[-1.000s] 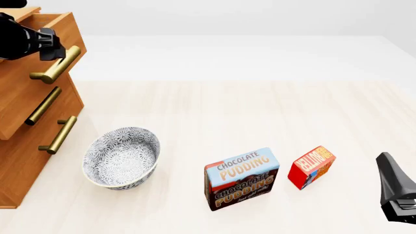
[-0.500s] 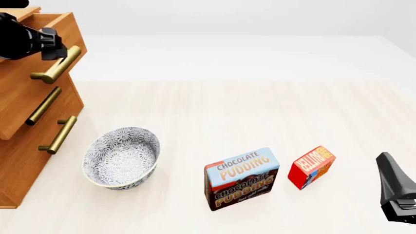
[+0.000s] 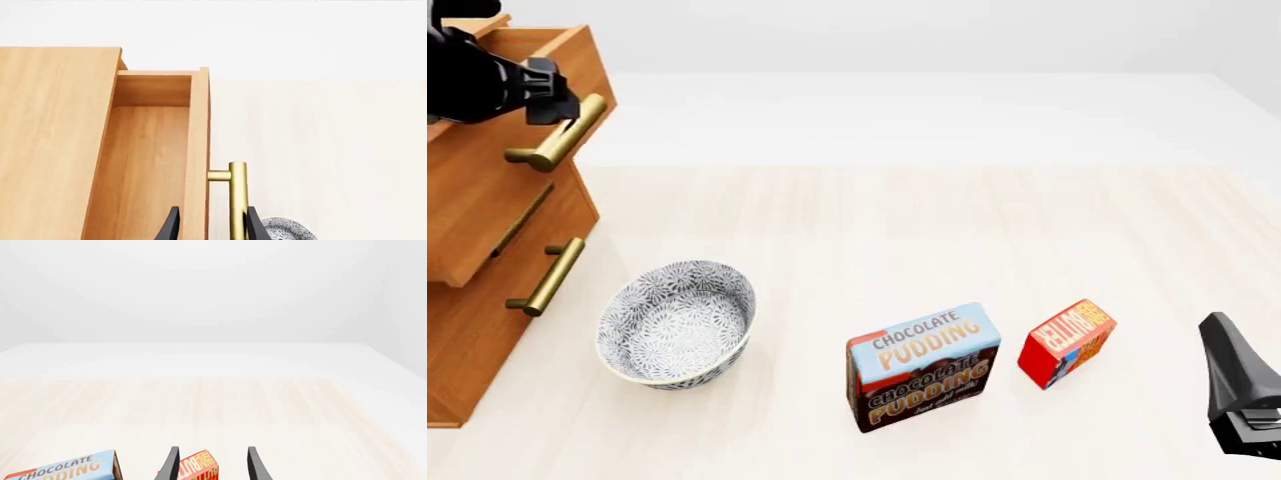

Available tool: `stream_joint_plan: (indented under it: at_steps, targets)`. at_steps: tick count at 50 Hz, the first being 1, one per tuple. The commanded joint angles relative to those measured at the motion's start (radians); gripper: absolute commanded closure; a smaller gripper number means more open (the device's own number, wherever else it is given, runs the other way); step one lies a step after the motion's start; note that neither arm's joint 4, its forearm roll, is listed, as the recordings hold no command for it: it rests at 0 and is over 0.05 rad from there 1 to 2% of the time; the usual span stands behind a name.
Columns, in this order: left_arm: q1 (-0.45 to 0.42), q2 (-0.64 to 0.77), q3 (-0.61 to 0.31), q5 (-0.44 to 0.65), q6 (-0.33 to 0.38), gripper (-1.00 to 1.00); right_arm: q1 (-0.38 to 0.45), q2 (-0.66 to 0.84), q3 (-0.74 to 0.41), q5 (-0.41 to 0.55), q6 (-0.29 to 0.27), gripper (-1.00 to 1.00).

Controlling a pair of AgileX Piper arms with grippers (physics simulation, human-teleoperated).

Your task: Put the butter at the back in the top drawer of the cabinet and close it.

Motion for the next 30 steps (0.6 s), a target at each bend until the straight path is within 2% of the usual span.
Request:
stream_joint_plan:
  at_steps: [1,15,30]
  targets:
    - [-0.02,0.002,0.073,-0.001,0.008,-1.0,0.0,0.0,0.0,0.0,0.0,-1.0]
    - [-0.043,-0.022,0.124,-0.029,0.004,-1.0,0.0,0.0,0.0,0.0,0.0,-1.0]
    - [-0.074,0.003,0.094,-0.031,-0.002,-1.0,0.0,0.0,0.0,0.0,0.0,-1.0]
